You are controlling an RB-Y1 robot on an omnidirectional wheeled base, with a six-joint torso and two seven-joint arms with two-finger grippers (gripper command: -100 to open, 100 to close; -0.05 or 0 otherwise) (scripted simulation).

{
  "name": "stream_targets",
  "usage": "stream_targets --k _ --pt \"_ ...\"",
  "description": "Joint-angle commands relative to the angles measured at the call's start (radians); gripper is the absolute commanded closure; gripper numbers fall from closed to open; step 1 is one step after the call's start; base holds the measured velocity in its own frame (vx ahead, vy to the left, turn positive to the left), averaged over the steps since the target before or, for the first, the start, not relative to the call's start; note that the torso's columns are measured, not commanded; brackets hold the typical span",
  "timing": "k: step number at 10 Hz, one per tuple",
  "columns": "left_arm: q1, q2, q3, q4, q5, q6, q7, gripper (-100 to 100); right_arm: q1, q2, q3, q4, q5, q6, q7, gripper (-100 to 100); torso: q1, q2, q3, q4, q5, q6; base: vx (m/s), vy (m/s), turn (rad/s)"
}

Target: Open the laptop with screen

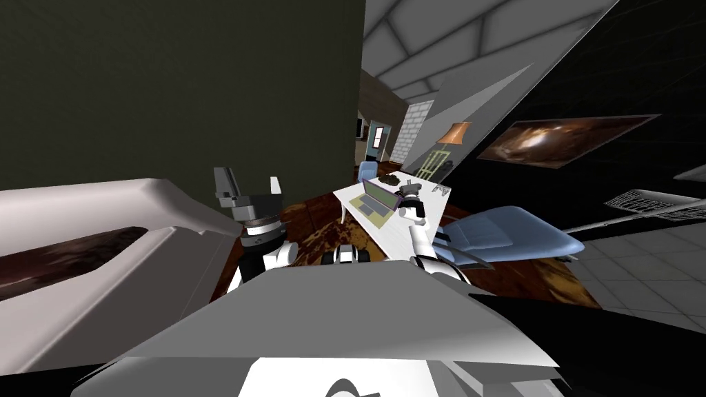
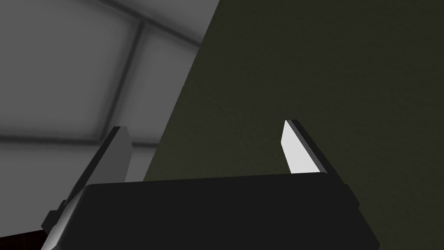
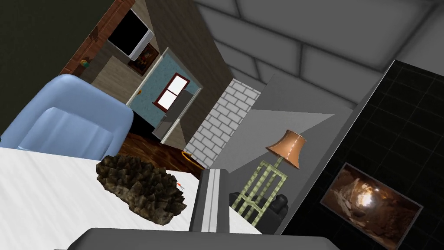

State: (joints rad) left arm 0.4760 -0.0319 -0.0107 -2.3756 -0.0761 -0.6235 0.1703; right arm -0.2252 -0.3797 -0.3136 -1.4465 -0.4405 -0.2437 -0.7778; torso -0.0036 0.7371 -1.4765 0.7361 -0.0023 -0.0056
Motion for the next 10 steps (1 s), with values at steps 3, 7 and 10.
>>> stream_targets --k 3,7,10 --pt "0.0 0.0 0.0 0.0 0.0 0.0 0.0 0 0.107 0.023 0.008 -0.081 -0.142 -0.125 -0.031 100 0.008 -0.003 -0.002 0.001 0.004 0.005 -0.032 -0.027 0.251" --pt "0.0 0.0 0.0 0.0 0.0 0.0 0.0 0 0.185 0.072 0.014 -0.159 -0.23 -0.233 -0.082 100 0.0 0.006 0.004 0.003 0.001 0.002 -0.059 -0.041 0.207" --pt "0.0 0.0 0.0 0.0 0.0 0.0 0.0 0 0.236 0.072 0.014 -0.191 -0.32 -0.312 -0.082 100 0.006 -0.004 -0.003 0.0 0.003 0.006 -0.034 -0.017 0.2"
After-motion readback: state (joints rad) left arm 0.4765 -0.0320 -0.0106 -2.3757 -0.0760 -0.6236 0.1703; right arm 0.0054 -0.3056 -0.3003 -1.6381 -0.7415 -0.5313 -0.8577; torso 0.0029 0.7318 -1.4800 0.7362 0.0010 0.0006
